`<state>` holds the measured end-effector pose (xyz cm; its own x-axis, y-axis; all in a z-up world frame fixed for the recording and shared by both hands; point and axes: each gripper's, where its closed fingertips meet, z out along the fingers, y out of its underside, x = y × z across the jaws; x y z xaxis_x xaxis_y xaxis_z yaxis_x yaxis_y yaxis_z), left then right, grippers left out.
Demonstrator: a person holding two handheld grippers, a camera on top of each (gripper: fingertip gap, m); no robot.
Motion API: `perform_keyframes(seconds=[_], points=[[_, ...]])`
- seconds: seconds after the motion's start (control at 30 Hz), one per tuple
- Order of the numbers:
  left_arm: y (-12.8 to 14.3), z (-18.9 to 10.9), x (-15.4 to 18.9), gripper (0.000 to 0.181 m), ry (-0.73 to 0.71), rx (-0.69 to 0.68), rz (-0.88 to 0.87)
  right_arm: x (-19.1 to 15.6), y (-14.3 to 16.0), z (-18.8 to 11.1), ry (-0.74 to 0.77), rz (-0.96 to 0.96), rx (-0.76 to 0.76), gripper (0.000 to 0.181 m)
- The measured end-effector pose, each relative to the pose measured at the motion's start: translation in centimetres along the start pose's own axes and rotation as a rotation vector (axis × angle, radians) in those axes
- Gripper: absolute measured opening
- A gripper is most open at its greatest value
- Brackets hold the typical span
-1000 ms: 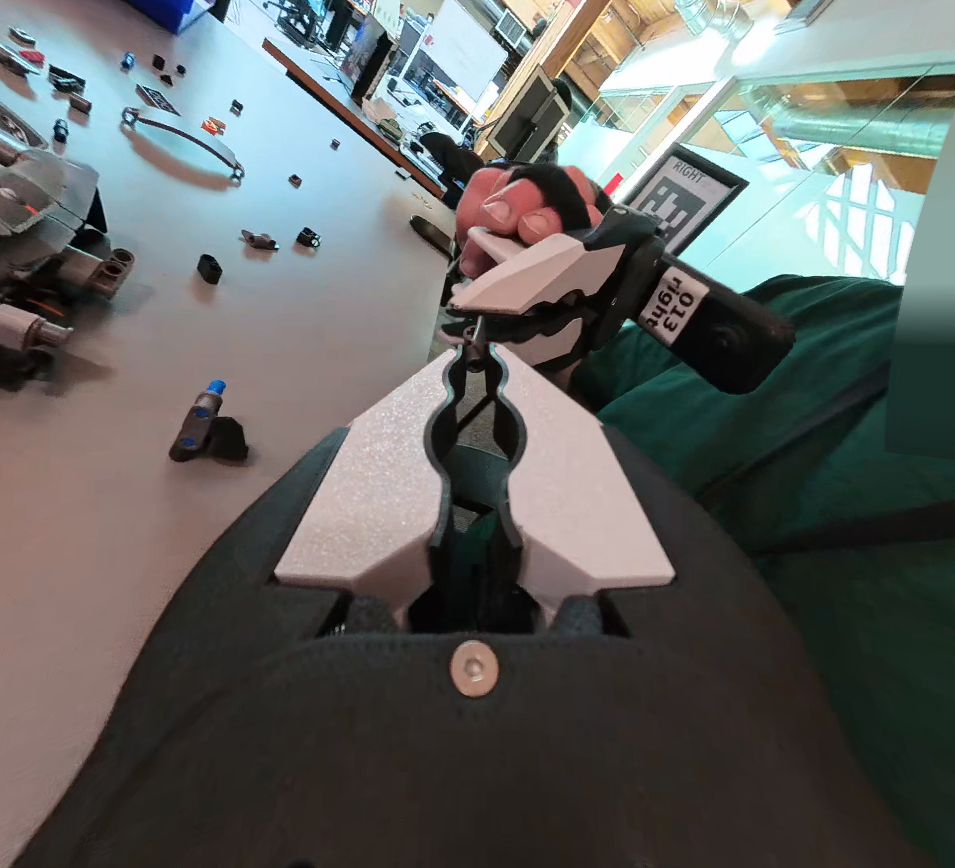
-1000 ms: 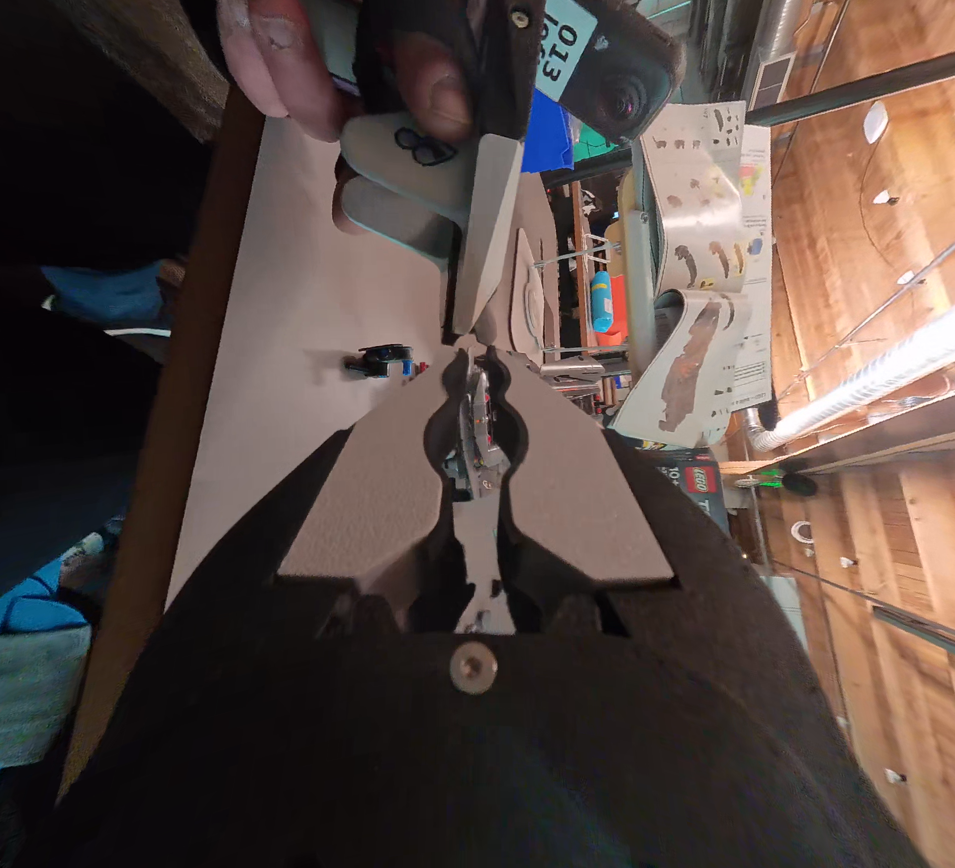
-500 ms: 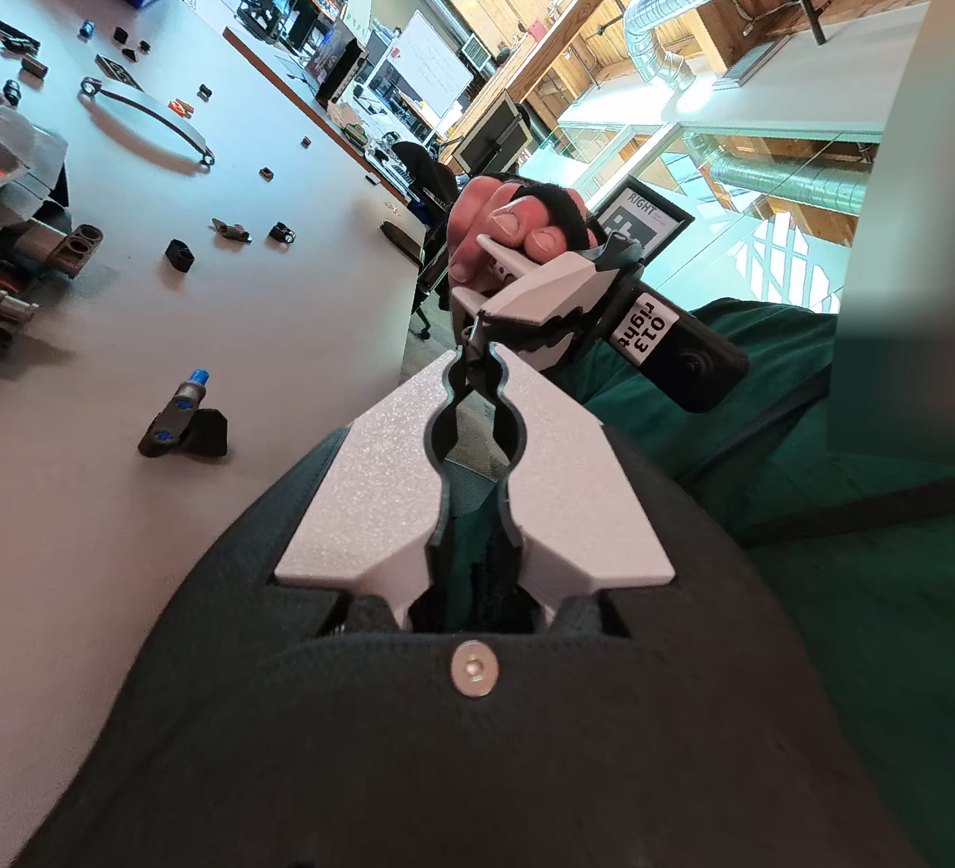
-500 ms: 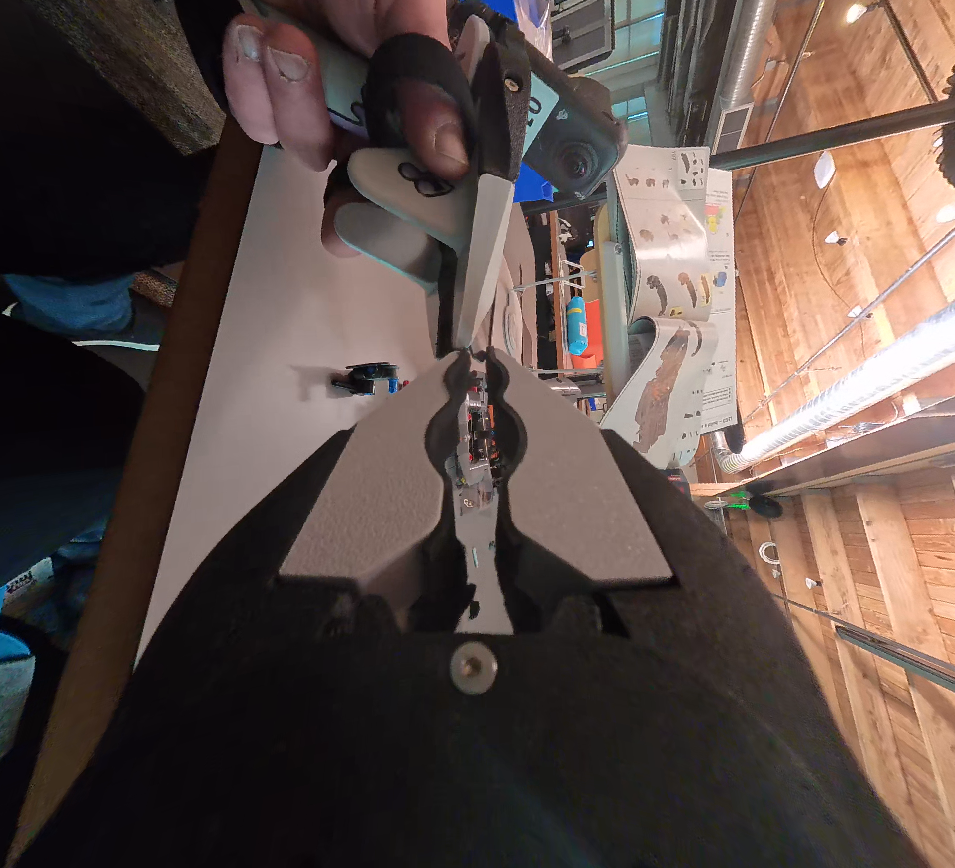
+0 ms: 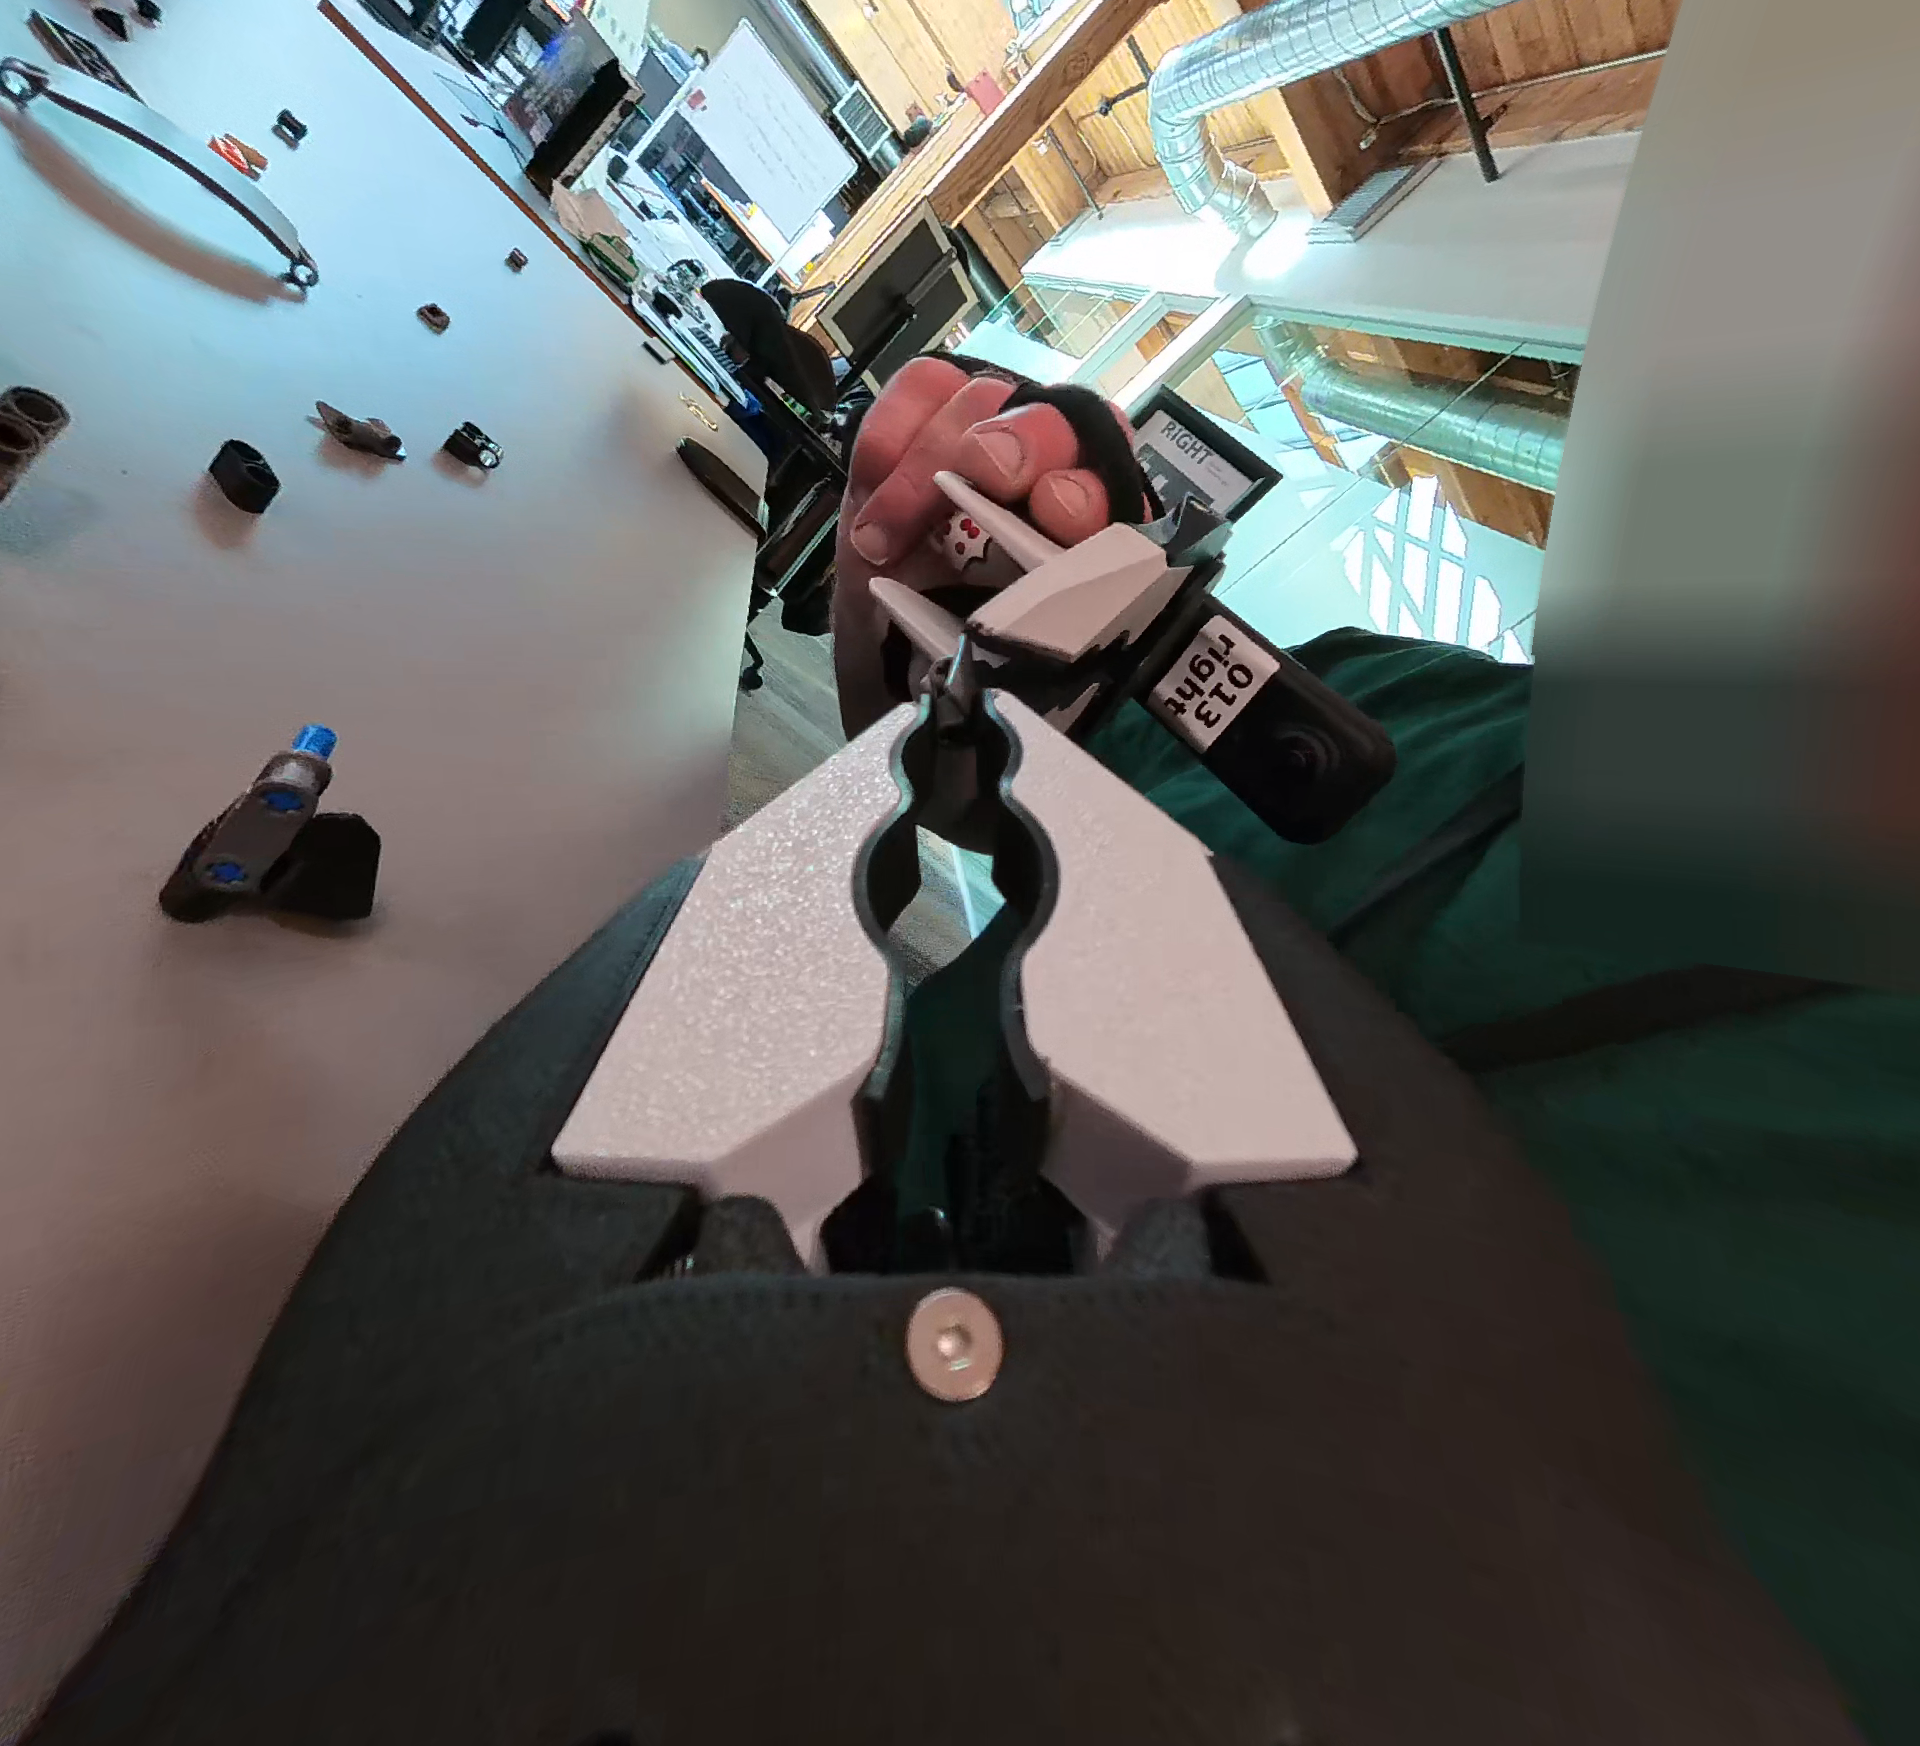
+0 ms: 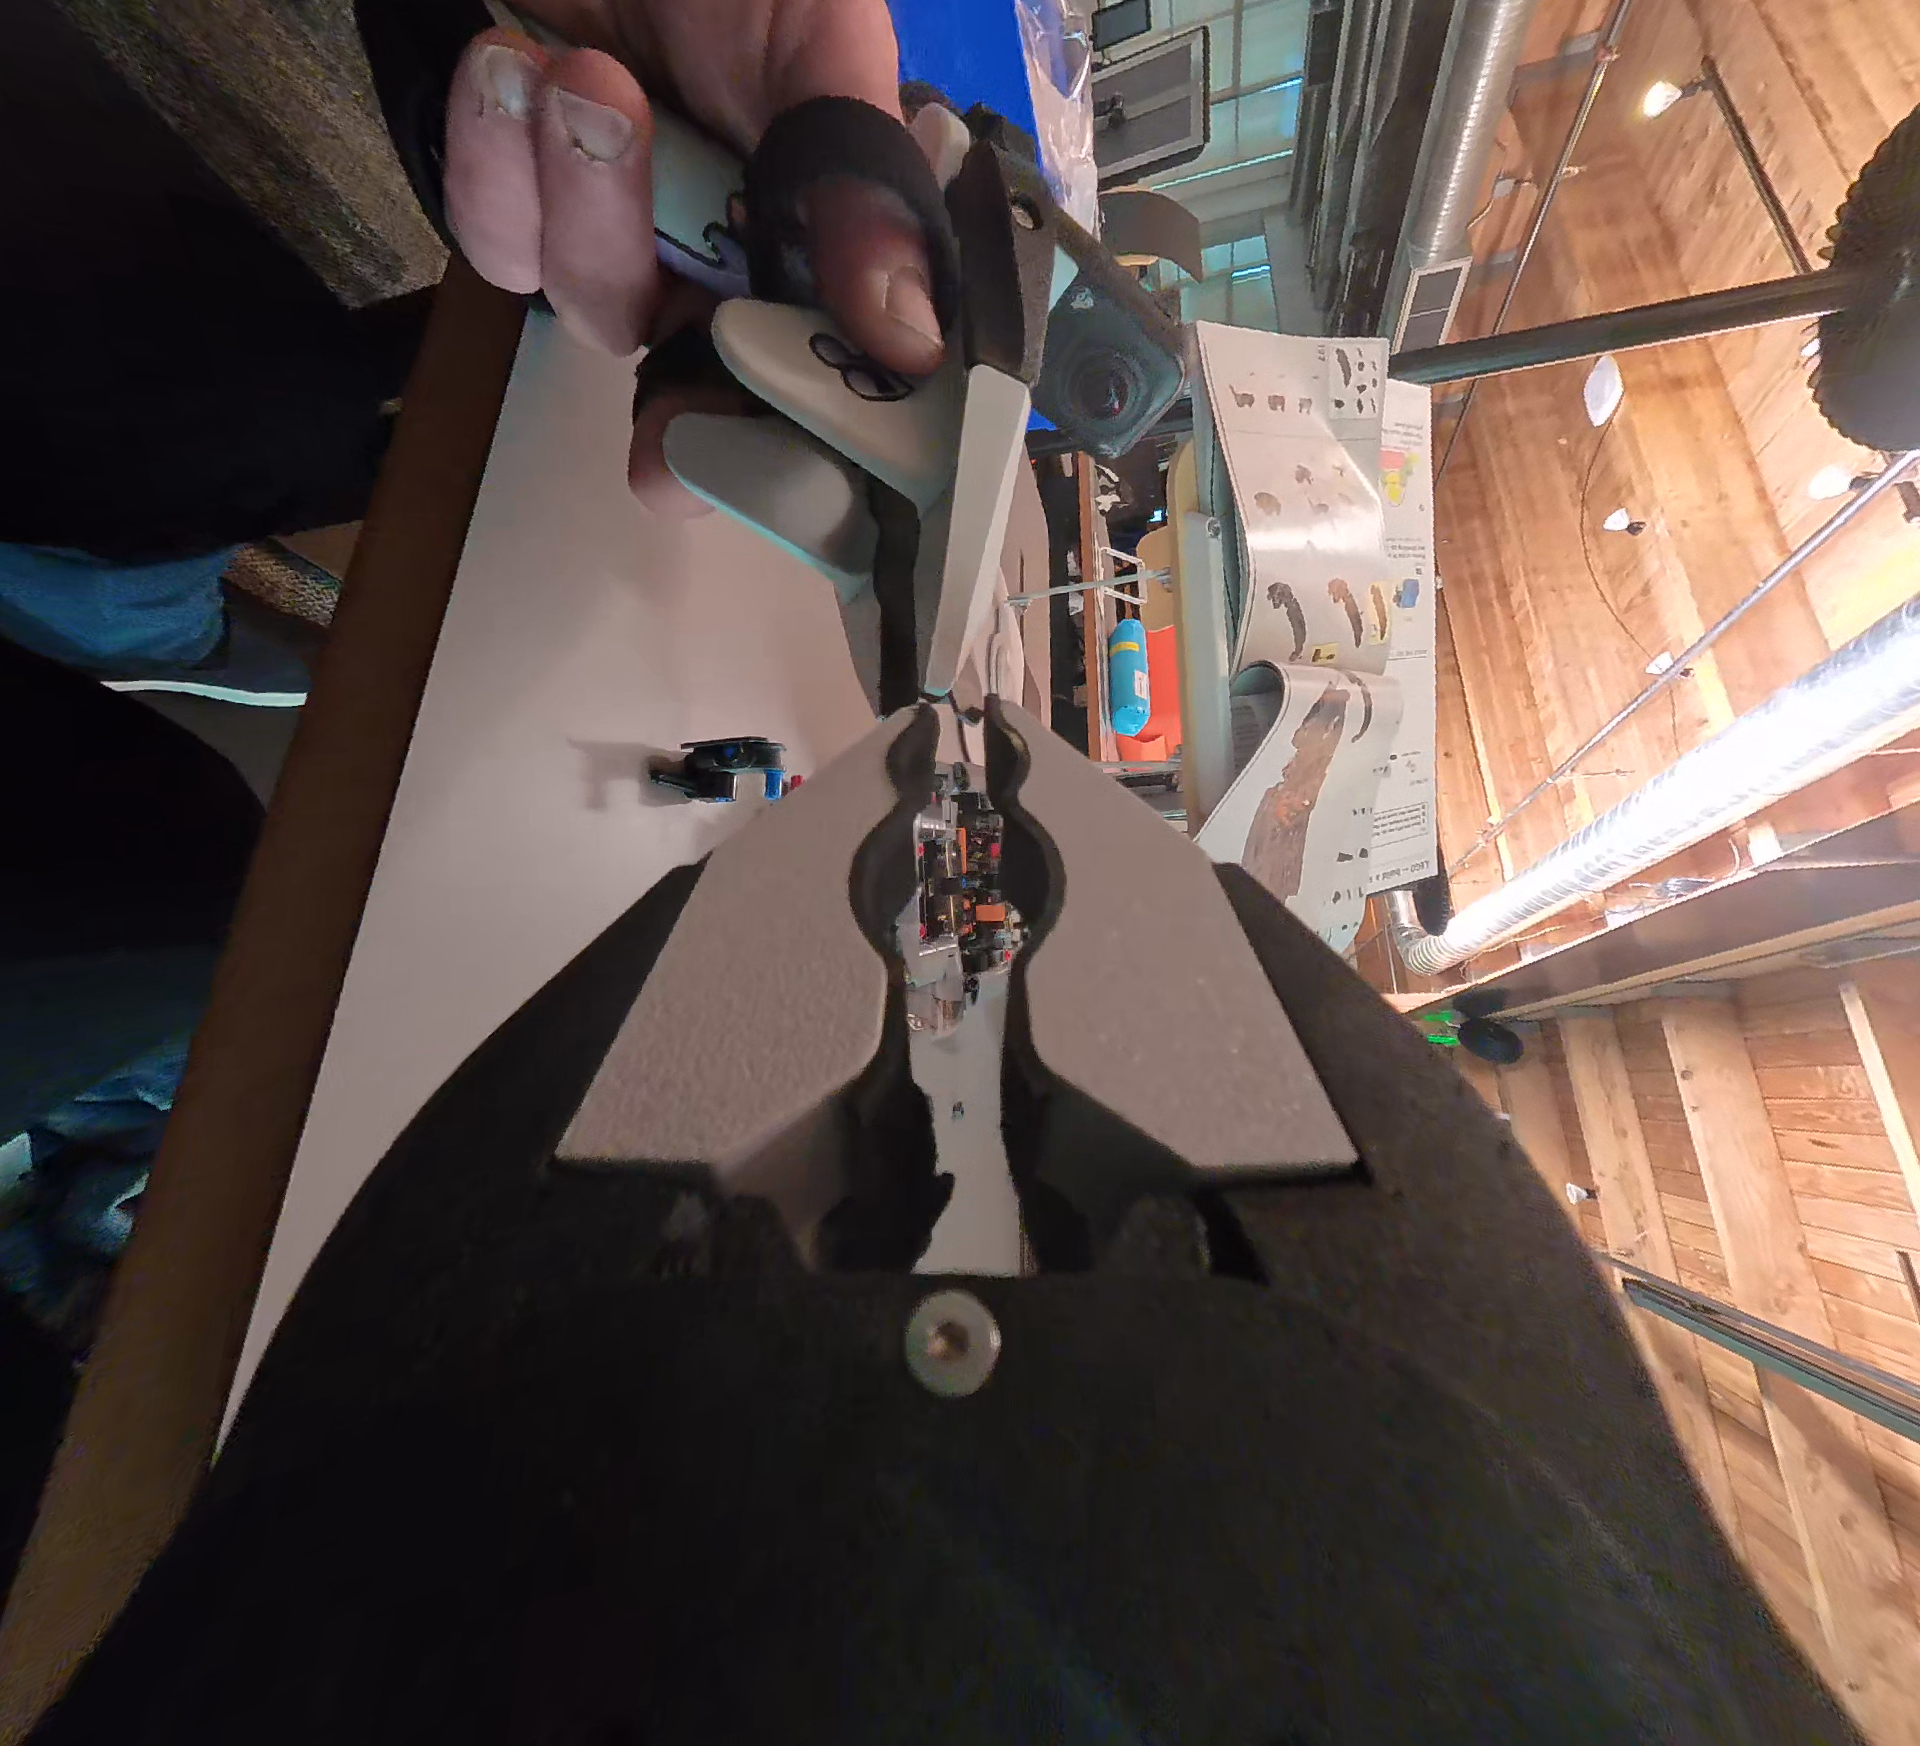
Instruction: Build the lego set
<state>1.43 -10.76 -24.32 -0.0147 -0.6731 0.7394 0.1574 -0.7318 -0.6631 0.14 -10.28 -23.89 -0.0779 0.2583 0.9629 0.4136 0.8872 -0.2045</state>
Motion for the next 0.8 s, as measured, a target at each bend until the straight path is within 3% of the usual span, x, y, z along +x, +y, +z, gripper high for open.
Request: perform_keyframes(seconds=[0.5, 0.8], points=[[0.5, 0.2, 0.2, 0.005, 0.044, -0.029, -0.058, -0.6, 0.3, -0.2, -0.049, -0.070, -0.008, 0.013], [1.1, 0.6, 0.1, 0.004, 0.064, -0.068, -0.108, -0.9, 0.0, -0.1, -0.047, -0.140, 0.004, 0.004]])
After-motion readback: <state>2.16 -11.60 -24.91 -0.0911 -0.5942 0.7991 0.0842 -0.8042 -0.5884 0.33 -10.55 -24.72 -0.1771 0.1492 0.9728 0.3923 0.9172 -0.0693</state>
